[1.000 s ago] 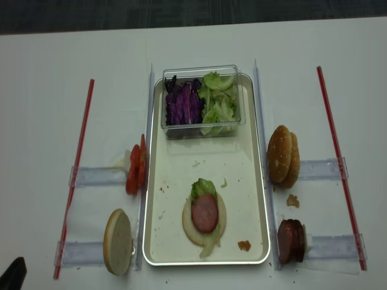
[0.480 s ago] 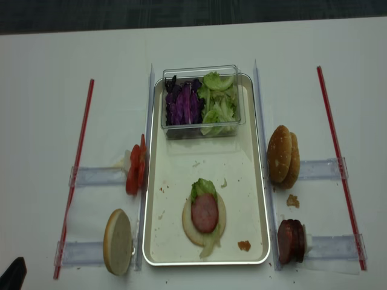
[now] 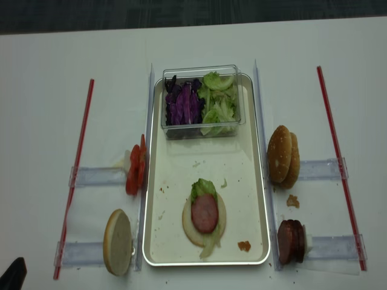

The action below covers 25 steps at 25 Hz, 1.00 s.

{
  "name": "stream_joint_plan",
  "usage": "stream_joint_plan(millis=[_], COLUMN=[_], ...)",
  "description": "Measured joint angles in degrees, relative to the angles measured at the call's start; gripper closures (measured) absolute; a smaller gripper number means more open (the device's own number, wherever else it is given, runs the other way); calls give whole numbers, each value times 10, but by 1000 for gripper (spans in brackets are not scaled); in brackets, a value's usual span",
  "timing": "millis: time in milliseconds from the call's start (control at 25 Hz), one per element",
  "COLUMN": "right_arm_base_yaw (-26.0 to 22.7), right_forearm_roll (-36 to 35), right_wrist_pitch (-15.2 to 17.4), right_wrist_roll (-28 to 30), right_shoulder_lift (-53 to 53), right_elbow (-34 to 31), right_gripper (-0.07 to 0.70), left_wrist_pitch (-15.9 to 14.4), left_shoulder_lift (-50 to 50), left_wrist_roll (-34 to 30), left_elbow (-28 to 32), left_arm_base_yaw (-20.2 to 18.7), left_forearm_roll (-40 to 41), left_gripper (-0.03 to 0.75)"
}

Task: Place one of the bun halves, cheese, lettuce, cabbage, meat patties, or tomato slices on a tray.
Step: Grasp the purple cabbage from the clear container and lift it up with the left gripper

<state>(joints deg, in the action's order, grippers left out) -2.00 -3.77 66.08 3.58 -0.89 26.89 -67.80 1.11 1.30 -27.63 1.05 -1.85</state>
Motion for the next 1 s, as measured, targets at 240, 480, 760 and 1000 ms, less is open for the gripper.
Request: stream_joint_plan(millis=[240,480,760,1000], right_arm_base_yaw=[0,0,0,0], right_forearm_roll=[0,0,0,0], right_wrist_pitch=[0,0,0,0], right_wrist_roll=[0,0,0,0], right_shoulder_lift=[0,0,0,0], right_elbow=[0,0,0,0], right_gripper=[280,280,280,280], left_wrist_pitch=[0,0,0,-15], left_shoulder_lift=[0,-31,-71,-120], left_wrist_roll=[0,-1,13,38], left_elbow=[0,0,0,-11], left_arm_base_yaw=[0,0,0,-3], left_forearm_roll=[0,0,4,13], left_gripper=[367,367,367,367])
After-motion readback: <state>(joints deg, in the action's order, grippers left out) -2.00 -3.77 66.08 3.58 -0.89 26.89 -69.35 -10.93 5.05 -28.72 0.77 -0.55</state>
